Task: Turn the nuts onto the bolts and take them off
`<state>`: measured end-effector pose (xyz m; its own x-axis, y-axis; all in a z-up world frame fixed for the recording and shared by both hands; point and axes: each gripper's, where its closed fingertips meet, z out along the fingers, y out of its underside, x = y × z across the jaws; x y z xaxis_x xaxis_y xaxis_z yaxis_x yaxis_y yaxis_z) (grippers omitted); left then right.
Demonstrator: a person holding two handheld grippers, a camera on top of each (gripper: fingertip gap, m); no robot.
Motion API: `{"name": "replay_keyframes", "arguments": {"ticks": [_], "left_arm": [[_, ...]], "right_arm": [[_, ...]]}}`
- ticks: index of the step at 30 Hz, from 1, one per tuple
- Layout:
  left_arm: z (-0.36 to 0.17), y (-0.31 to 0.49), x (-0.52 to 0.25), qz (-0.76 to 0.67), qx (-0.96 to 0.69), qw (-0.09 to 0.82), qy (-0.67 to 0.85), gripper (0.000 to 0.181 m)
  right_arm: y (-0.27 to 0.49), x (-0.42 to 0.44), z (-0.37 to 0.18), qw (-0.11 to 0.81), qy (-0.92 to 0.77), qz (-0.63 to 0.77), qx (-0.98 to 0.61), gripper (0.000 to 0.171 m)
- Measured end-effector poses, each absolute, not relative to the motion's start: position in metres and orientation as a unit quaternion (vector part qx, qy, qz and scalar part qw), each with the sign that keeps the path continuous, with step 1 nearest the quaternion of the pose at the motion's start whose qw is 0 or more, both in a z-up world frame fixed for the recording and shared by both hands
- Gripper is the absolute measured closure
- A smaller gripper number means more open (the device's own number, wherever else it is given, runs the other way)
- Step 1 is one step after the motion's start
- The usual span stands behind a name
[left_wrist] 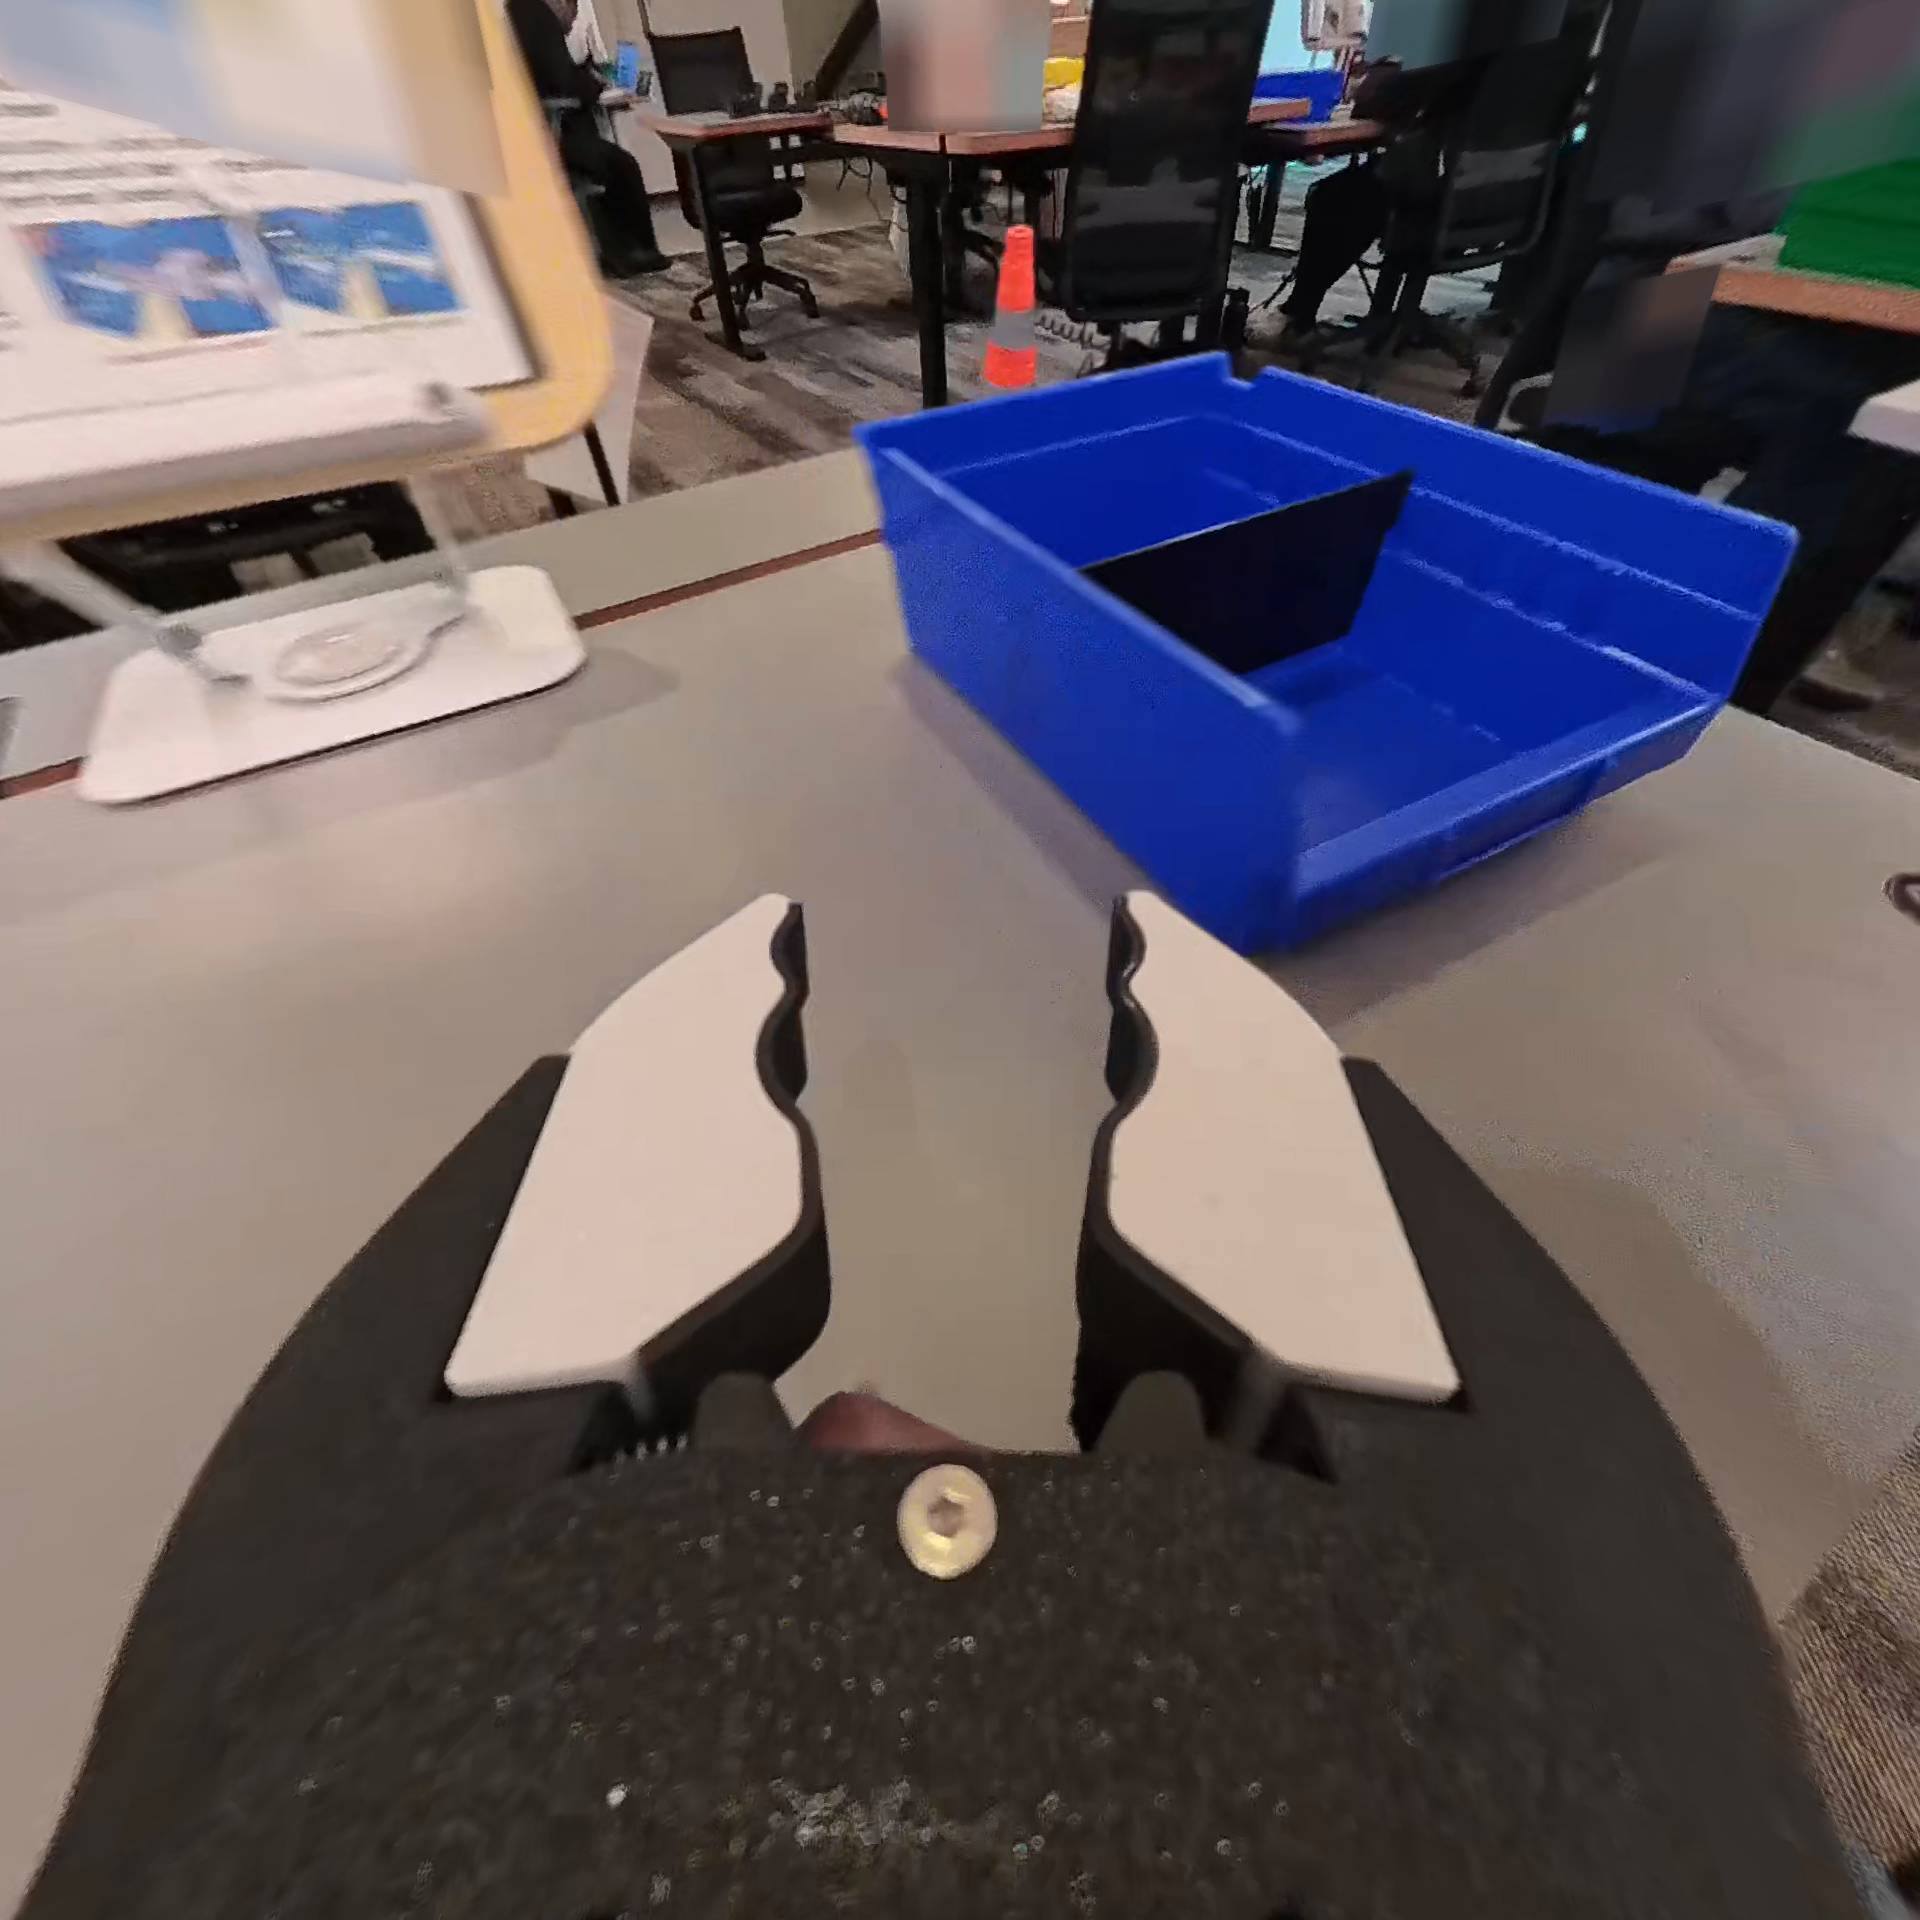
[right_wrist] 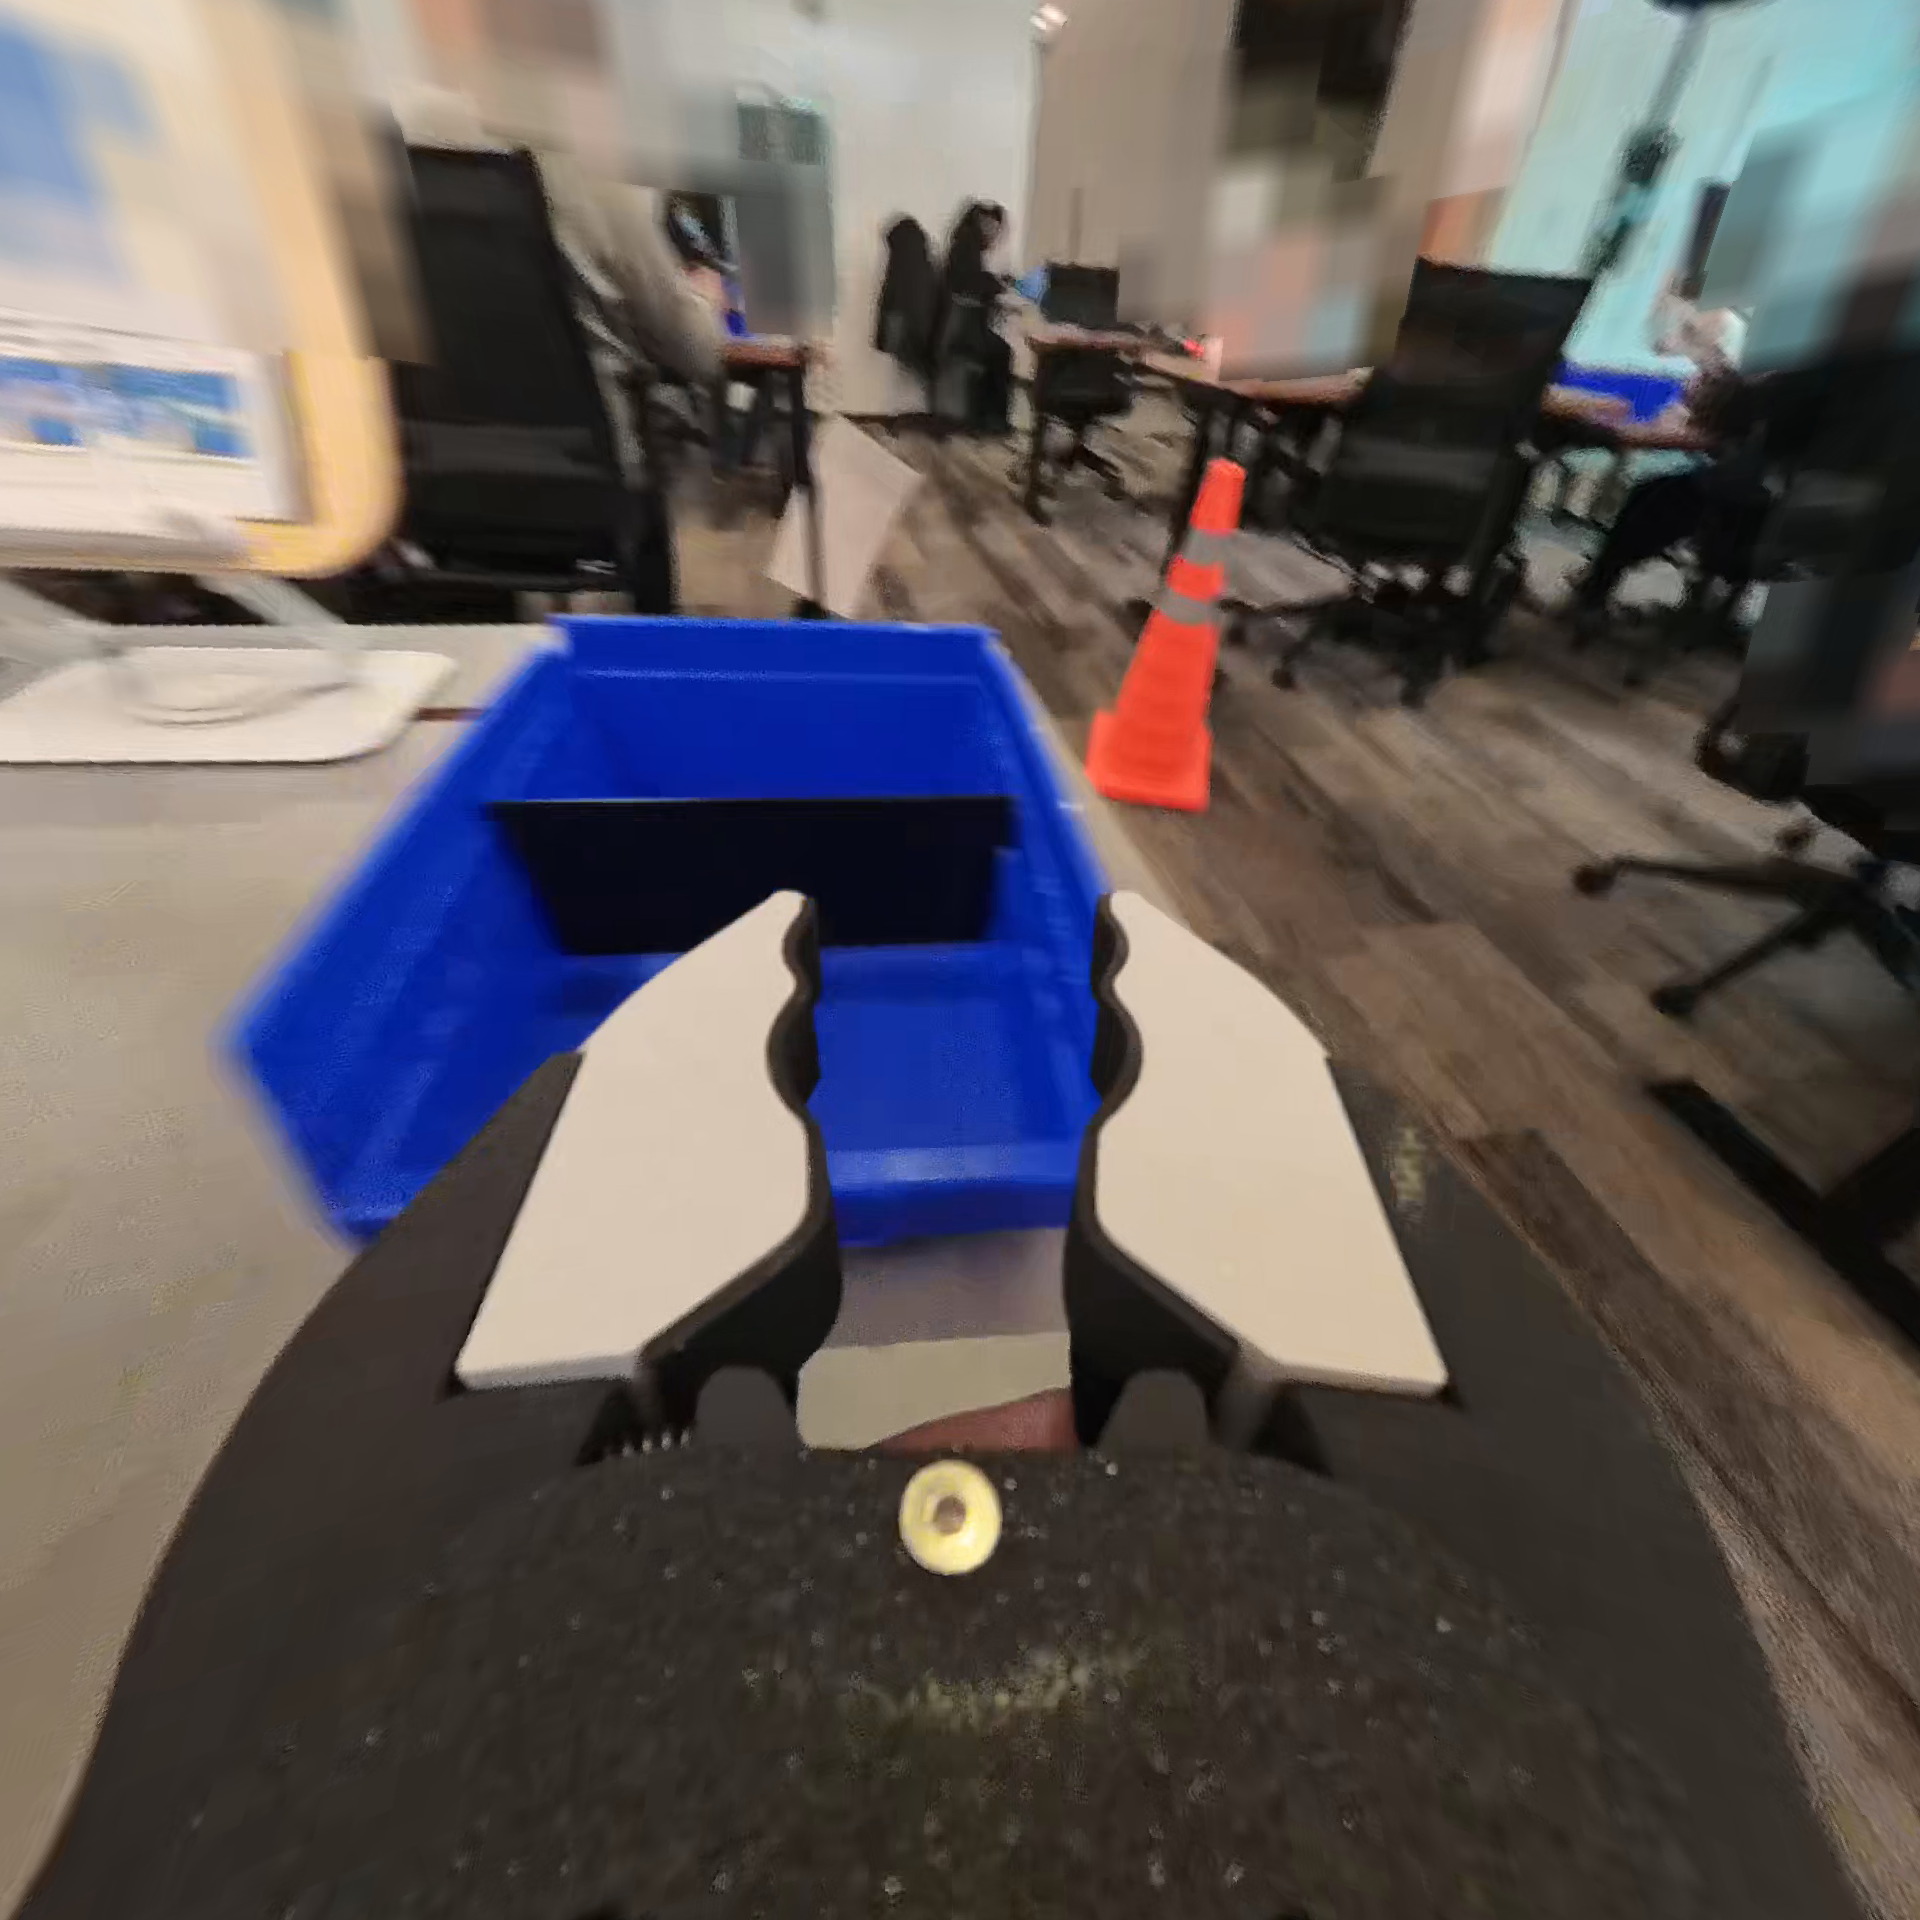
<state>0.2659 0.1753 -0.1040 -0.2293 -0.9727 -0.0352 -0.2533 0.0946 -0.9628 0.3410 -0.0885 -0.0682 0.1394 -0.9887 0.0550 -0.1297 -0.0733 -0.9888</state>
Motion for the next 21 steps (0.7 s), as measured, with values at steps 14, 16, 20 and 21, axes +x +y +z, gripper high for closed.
{"name": "replay_keyframes", "arguments": {"ticks": [14,16,20,21], "left_arm": [[-0.114,0.658,0.075,-0.355,-0.709,0.438,0.423,0.13],[-0.129,0.69,0.068,-0.318,-0.725,0.445,0.419,0.13],[-0.155,0.705,0.088,-0.327,-0.732,0.398,0.445,0.13],[-0.159,0.706,0.093,-0.323,-0.734,0.395,0.448,0.132]], "right_arm": [[0.134,0.271,-0.118,0.519,0.374,-0.342,-0.688,0.134],[0.138,0.272,-0.12,0.52,0.384,-0.334,-0.687,0.134],[0.142,0.269,-0.121,0.512,0.392,-0.341,-0.684,0.135],[0.143,0.267,-0.123,0.509,0.394,-0.343,-0.684,0.135]]}}
